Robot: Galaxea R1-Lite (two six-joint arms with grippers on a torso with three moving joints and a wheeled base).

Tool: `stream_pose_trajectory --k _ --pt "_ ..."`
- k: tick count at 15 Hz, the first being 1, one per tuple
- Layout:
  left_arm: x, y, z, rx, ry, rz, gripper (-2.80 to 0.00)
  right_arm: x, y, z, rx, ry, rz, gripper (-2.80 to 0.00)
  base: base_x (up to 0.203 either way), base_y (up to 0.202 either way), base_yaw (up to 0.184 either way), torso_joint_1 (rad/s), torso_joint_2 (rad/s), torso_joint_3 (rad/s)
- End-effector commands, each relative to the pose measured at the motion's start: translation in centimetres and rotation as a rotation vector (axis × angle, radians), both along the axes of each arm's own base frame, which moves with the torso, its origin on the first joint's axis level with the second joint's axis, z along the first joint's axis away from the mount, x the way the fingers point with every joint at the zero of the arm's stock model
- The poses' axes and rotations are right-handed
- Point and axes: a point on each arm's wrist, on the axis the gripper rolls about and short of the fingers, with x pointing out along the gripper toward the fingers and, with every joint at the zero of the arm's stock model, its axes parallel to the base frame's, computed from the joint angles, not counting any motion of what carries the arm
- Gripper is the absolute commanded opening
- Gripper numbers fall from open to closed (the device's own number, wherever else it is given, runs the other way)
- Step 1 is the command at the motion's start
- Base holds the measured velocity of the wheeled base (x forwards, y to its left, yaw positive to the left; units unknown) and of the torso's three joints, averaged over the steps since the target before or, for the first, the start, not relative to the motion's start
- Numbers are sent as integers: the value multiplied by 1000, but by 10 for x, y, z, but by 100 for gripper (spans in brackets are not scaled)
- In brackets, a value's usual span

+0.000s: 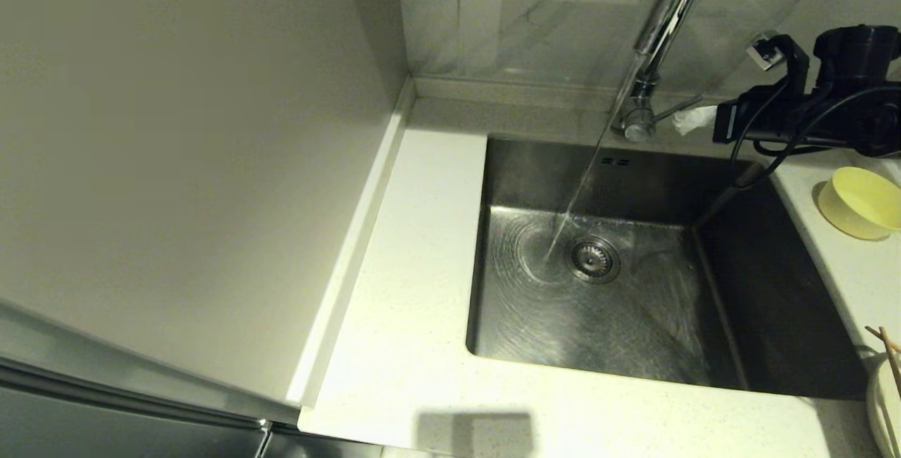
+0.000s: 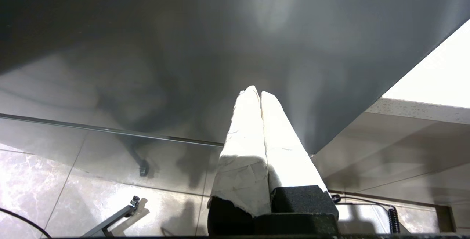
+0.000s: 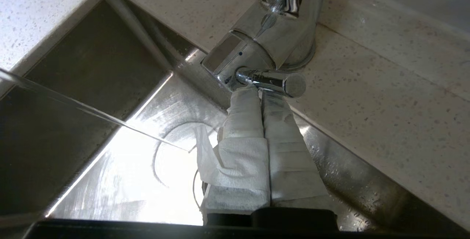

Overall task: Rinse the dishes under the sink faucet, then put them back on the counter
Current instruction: Turn off the faucet

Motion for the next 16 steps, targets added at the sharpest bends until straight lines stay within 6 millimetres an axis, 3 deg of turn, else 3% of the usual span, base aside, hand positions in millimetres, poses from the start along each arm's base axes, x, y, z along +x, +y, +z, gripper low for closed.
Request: stream_pose_trajectory --k 1,16 --pt "0 0 0 -1 -2 0 -280 2 1 -1 6 0 3 -280 0 0 0 0 0 0" --pt "0 0 0 -1 -2 0 -280 3 8 7 66 -25 10 -280 0 0 0 0 0 0"
